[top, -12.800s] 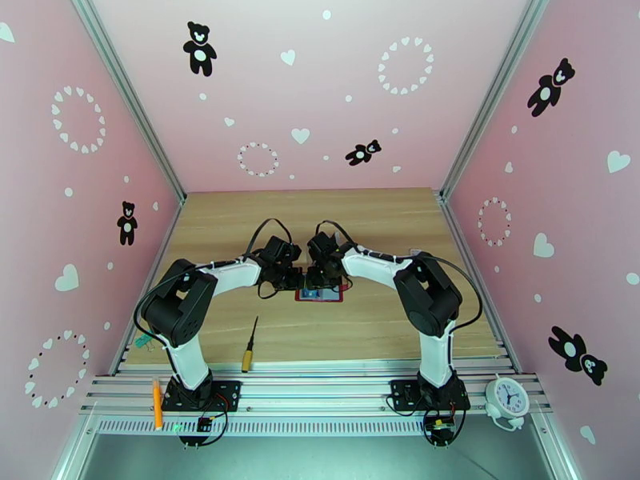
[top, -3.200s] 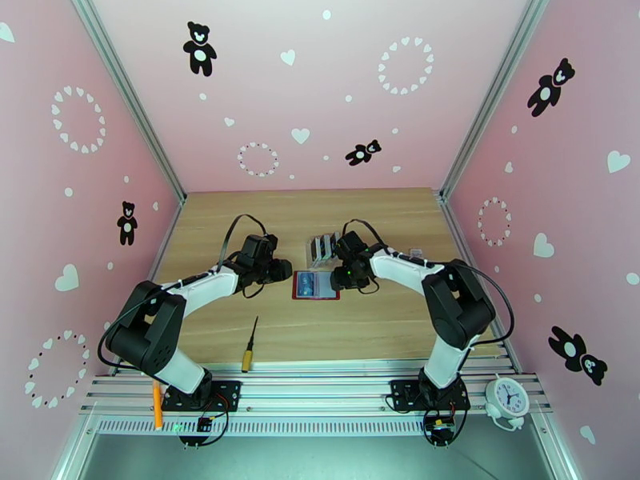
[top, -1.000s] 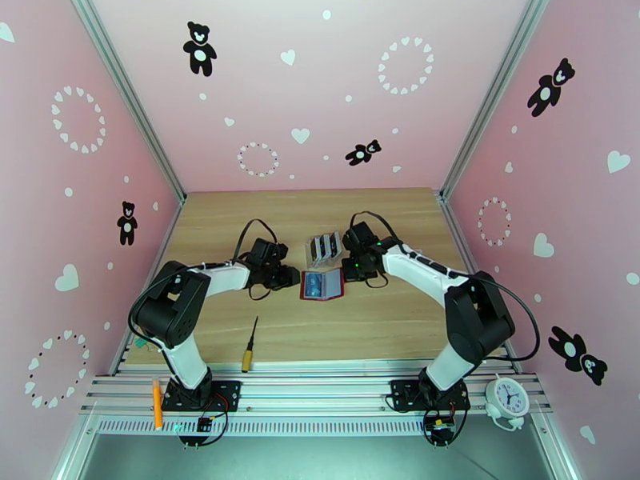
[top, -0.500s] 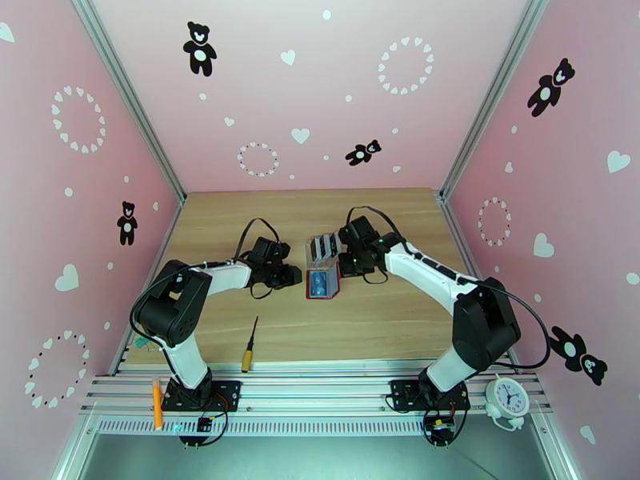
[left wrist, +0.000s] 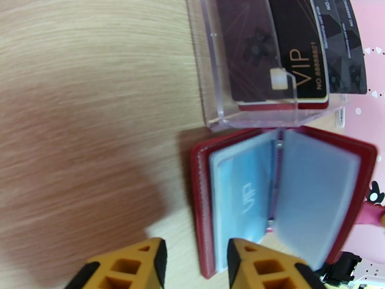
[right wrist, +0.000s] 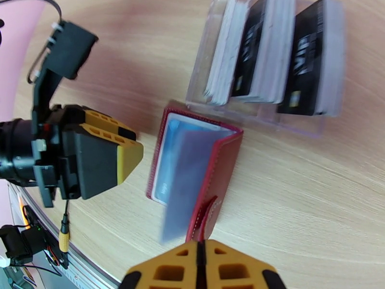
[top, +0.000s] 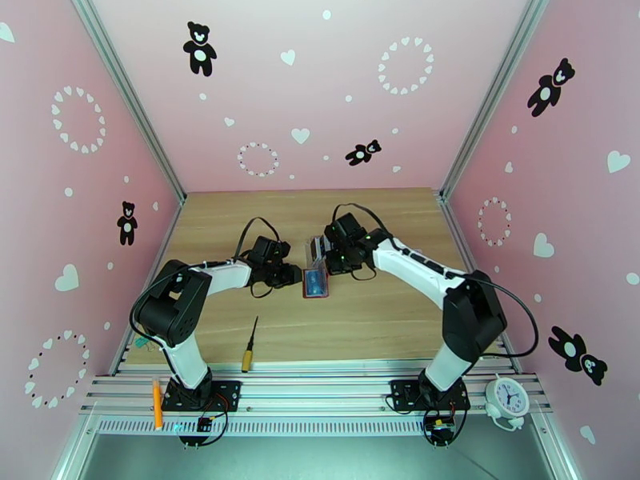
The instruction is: Put the credit cards into the card holder
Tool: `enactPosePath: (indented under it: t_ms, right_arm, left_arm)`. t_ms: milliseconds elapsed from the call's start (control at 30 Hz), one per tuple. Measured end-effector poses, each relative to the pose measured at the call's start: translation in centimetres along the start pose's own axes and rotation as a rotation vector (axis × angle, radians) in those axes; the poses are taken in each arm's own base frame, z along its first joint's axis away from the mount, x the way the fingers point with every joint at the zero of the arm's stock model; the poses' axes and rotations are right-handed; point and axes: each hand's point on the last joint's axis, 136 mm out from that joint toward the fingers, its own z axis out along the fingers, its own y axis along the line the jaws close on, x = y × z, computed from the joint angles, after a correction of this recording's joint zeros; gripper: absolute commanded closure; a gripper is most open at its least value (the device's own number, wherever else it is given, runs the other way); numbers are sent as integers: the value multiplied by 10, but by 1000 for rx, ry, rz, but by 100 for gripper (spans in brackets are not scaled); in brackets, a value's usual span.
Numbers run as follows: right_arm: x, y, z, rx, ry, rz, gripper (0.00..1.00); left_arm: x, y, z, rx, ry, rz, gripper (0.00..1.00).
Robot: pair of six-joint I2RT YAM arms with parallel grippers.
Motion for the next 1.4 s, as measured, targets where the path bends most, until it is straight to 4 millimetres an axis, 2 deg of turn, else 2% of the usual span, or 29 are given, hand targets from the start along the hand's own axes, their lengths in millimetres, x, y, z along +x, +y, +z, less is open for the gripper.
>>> enactPosePath:
  t_ms: [200,467,633,800,1100,1400]
  right_arm:
    - [4,14,14,-18,30,-11,83]
    - [-1,40,26,-60,37,-30,67]
    - [-3,49,29,-87,38,-29,59]
    - [-10,58,29,-118,31,-20,50]
    - [-8,69,46,-163,63,-7,49]
    - [-3,71,56,-192,68,13,48]
  left_arm:
    - [2,1,0,-4,6,-4,59]
    - [4,3,0,-10,14,-9,60]
    - [3,5,0,-26,10,-12,60]
    - [-1,17,-4,-88,-18,-22,60]
    - [-21,55,-45,-189,-165,-117,61]
    - [-25,58,-50,-201,-192,-127,61]
